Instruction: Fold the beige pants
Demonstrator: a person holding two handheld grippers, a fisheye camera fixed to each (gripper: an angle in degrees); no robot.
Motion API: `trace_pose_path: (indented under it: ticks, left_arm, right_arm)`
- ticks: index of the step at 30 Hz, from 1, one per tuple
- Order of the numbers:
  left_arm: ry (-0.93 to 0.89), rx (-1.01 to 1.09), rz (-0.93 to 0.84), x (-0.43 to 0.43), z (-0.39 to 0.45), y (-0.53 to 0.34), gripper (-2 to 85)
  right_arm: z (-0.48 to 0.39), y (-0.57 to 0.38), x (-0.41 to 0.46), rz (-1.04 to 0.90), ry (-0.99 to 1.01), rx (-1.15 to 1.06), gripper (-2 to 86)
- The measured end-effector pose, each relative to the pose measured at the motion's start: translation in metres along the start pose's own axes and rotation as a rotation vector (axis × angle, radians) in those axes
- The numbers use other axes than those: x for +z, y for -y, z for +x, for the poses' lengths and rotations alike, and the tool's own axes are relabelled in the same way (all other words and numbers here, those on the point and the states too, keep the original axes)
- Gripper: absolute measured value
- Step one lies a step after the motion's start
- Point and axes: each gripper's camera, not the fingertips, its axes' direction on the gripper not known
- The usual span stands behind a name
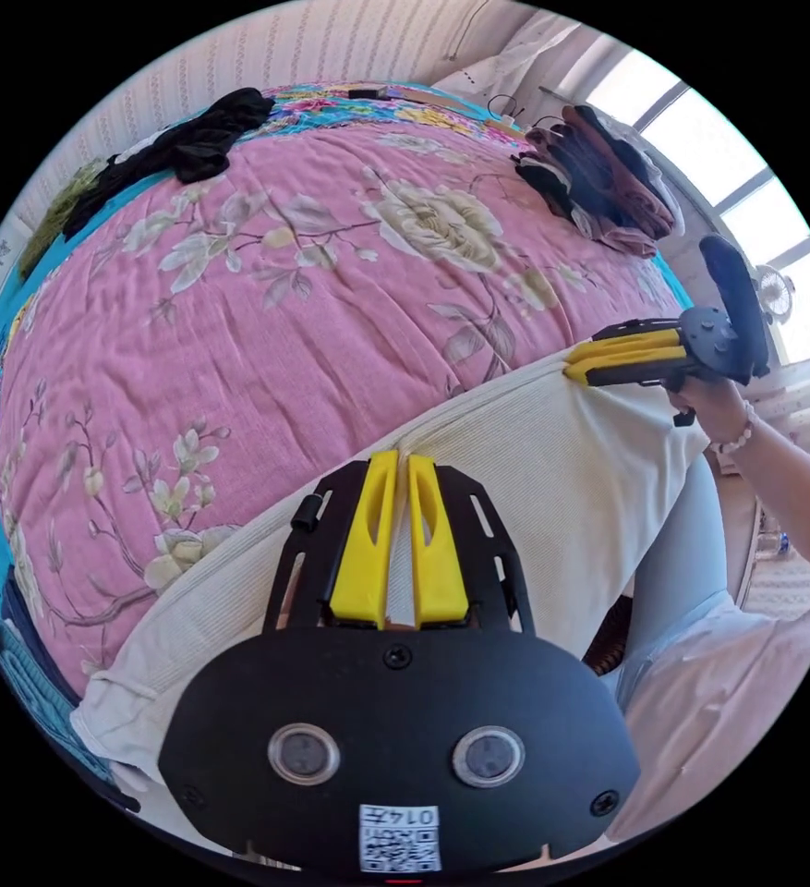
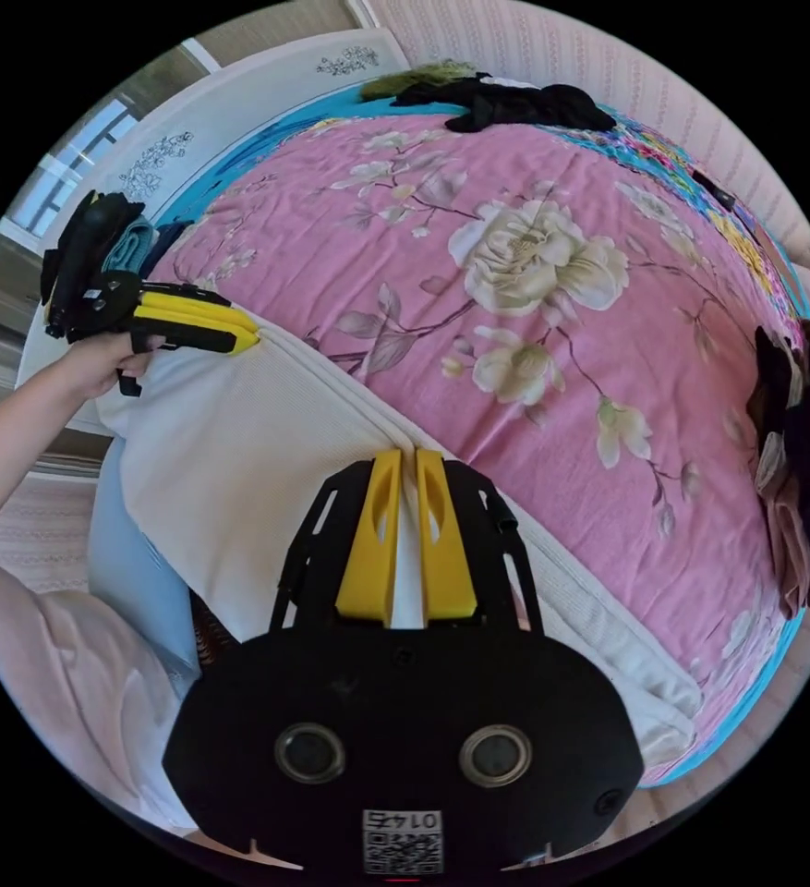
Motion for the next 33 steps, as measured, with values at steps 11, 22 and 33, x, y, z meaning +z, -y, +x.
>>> trace_pose_path:
  ticks: [11,22,33]
  left_arm:
    - [0.08,0.016,0.054,-0.001,-0.004,-0.002,0.3]
    - [0.07,0.015,0.011,-0.015,-0.01,0.008,-0.4]
    - [0.038,0.087,0.043,-0.041,-0.007,-0.004,1.2]
  right_arm:
    - [0.191,-0.213,-0.177,0.359,-0.269,0.682,5.0]
    - [0.324,-0.29,-0.215,0.282,-0.231,0.875,1.0]
    - [0.344,-0.331,-0.29,0.374,-0.198,0.798,7.8]
